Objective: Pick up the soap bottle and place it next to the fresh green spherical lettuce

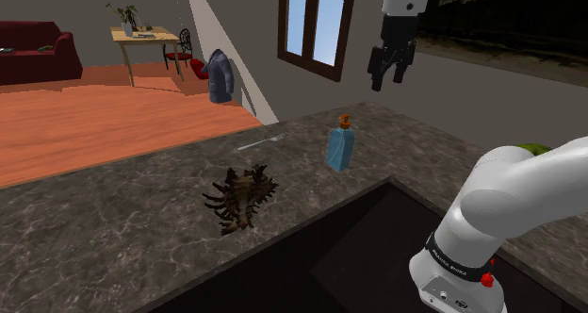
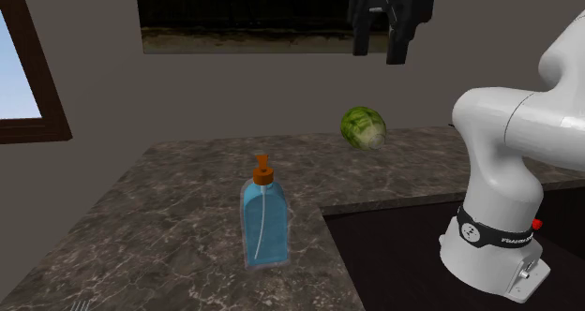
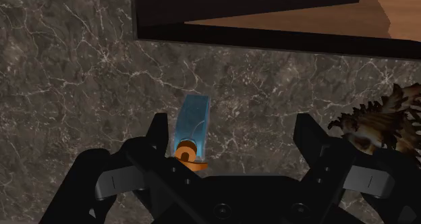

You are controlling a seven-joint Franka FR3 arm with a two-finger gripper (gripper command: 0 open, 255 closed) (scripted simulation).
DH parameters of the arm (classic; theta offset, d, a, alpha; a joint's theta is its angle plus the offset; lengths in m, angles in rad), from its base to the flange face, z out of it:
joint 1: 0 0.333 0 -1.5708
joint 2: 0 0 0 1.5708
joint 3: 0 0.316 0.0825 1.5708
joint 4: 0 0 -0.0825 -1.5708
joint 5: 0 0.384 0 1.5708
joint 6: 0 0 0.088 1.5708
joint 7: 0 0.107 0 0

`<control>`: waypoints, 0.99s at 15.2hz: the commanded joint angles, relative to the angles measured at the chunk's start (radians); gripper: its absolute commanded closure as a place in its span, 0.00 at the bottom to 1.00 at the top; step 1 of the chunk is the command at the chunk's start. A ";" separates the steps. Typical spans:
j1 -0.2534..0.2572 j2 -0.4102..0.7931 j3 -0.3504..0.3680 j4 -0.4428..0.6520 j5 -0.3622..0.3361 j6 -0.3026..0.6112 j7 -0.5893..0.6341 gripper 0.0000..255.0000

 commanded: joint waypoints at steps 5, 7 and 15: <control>-0.010 0.117 -0.043 -0.011 0.002 0.106 -0.010 0.00; -0.014 0.180 -0.064 -0.009 0.006 0.157 -0.017 0.00; -0.025 0.464 -0.142 0.049 0.050 0.335 -0.061 0.00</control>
